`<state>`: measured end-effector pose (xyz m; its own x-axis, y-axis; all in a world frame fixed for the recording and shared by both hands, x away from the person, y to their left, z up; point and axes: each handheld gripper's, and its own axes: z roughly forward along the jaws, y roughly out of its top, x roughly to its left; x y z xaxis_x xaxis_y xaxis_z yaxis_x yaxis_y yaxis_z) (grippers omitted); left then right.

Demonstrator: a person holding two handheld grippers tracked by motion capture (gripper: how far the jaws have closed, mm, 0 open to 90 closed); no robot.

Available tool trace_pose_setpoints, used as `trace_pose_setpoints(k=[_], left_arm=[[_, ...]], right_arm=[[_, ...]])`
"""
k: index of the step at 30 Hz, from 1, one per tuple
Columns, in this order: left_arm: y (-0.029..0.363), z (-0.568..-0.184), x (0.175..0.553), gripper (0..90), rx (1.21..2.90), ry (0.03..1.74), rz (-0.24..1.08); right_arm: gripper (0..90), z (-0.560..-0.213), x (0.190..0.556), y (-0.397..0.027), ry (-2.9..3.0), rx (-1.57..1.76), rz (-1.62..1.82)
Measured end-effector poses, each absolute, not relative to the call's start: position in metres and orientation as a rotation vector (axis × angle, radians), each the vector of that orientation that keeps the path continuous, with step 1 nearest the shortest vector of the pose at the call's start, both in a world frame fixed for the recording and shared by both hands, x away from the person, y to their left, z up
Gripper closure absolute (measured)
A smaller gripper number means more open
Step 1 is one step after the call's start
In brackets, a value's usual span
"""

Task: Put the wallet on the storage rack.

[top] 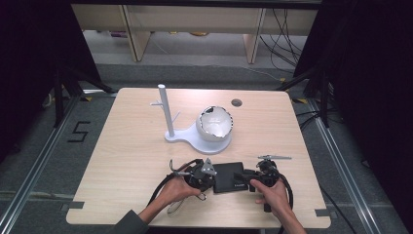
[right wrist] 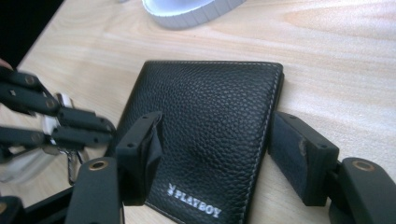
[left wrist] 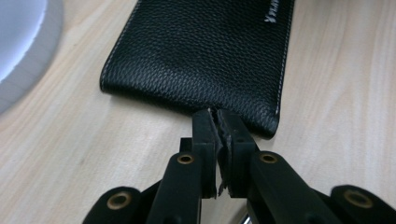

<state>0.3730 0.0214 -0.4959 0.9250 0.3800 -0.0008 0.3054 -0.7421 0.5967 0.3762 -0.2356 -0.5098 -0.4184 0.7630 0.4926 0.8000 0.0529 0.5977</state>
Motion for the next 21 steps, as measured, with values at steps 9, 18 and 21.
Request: trace_pose_setpoints(k=[9,18,21], left_arm=[[0.0193,-0.4977,0.3716,85.1,2.462,0.484,0.161],[0.0212,-0.4972,0.3714,84.0,2.476,0.482,0.171],[0.0224,-0.497,0.3725,82.1,2.478,0.485,0.167]], right_arm=[[40.1,-0.512,0.3782,-0.2365,-2.096,-1.742,-1.341],[60.5,-0.5169,0.3741,-0.2373,-2.044,-1.684,-1.403],[65.3,-0.5103,0.3737,-0.2367,-2.057,-1.653,-1.429]])
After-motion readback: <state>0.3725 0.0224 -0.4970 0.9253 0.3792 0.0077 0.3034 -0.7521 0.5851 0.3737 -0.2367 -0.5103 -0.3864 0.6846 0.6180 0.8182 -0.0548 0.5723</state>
